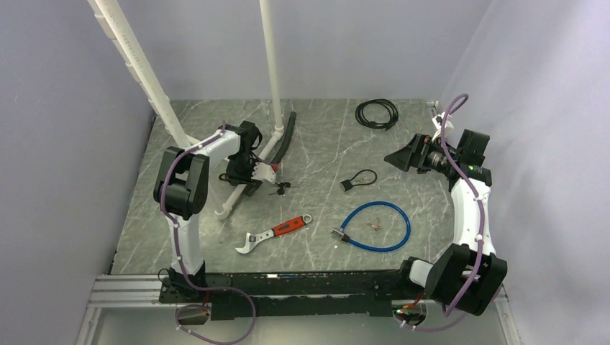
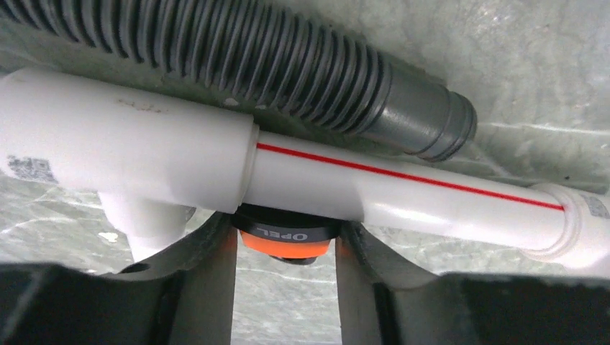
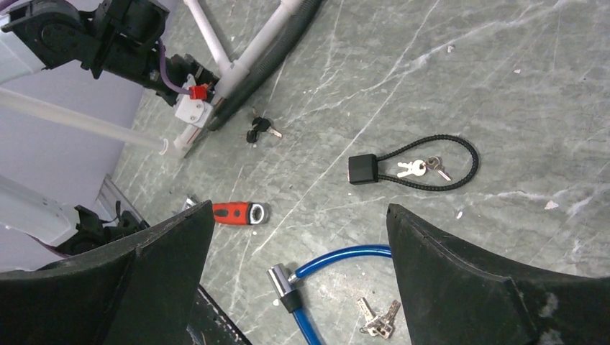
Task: Lock with the key
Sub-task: Pick up the lock from the center of the board, then place the lock at the center of the board, then pick up the key from the center of the board.
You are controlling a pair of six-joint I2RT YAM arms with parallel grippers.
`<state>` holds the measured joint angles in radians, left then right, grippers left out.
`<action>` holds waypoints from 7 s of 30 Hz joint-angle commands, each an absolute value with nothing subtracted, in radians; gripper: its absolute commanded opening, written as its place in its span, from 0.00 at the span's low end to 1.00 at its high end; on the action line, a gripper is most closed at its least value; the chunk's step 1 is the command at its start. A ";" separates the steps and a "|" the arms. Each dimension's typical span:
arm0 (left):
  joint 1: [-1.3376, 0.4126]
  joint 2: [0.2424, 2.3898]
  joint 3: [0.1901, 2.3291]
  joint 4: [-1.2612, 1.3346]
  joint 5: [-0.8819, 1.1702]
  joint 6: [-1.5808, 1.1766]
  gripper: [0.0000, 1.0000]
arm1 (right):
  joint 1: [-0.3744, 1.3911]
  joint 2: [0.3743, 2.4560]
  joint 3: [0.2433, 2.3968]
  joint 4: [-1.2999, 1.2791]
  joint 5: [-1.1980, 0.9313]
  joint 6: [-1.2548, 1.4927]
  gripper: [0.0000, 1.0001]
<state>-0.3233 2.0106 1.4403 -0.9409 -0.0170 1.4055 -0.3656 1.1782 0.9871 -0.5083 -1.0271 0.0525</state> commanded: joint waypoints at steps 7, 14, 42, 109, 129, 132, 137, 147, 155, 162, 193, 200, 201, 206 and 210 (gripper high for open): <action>-0.485 1.927 1.662 -1.121 -0.108 1.464 0.04 | -0.363 1.175 0.996 -0.403 -1.057 0.112 0.91; -0.658 1.897 1.710 -0.982 -0.087 1.592 0.03 | -0.334 1.198 0.953 -0.333 -1.050 0.177 0.89; -0.729 2.070 1.981 -0.929 0.300 0.995 0.89 | -0.152 1.246 0.966 -0.401 -0.716 0.168 0.84; -0.471 1.459 1.137 -0.317 0.363 -0.076 0.99 | 0.580 2.102 1.588 -0.736 -0.145 -0.172 0.73; -0.579 1.647 1.195 -0.414 0.344 0.435 0.70 | 0.466 1.888 1.517 -0.609 -0.278 0.039 0.00; -0.556 1.642 1.184 -0.415 0.418 0.574 0.65 | 0.418 1.851 1.503 -0.569 -0.344 0.114 0.00; -0.512 1.530 1.118 -0.345 0.630 0.707 0.76 | 0.385 1.833 1.487 -0.550 -0.377 0.133 0.00; -0.489 1.684 1.201 -0.519 0.618 1.064 0.61 | 0.273 1.687 1.415 -0.457 -0.505 0.250 0.00; -0.517 1.829 1.301 -0.546 0.515 1.145 0.56 | 0.170 1.595 1.325 -0.356 -0.603 0.441 0.00; -0.548 1.910 1.336 -0.536 0.467 1.153 0.57 | 0.112 1.549 1.289 -0.286 -0.637 0.527 0.00; -0.557 1.944 1.693 -0.819 0.665 0.633 0.00 | 0.026 1.437 1.191 0.023 -0.687 0.834 0.00; -0.554 1.885 1.834 -0.658 0.841 0.065 0.00 | -0.068 1.458 1.174 0.236 -0.736 1.204 0.00; -0.554 1.869 1.826 -0.589 0.853 -0.025 0.00 | -0.075 1.469 1.163 0.275 -0.752 1.270 0.00; -0.554 1.849 1.823 -0.387 0.838 -0.318 0.00 | -0.089 1.481 1.128 0.247 -0.764 1.446 0.00; -0.566 1.880 1.879 -0.356 0.768 -0.423 0.00 | -0.089 1.472 1.122 0.169 -0.754 1.500 0.00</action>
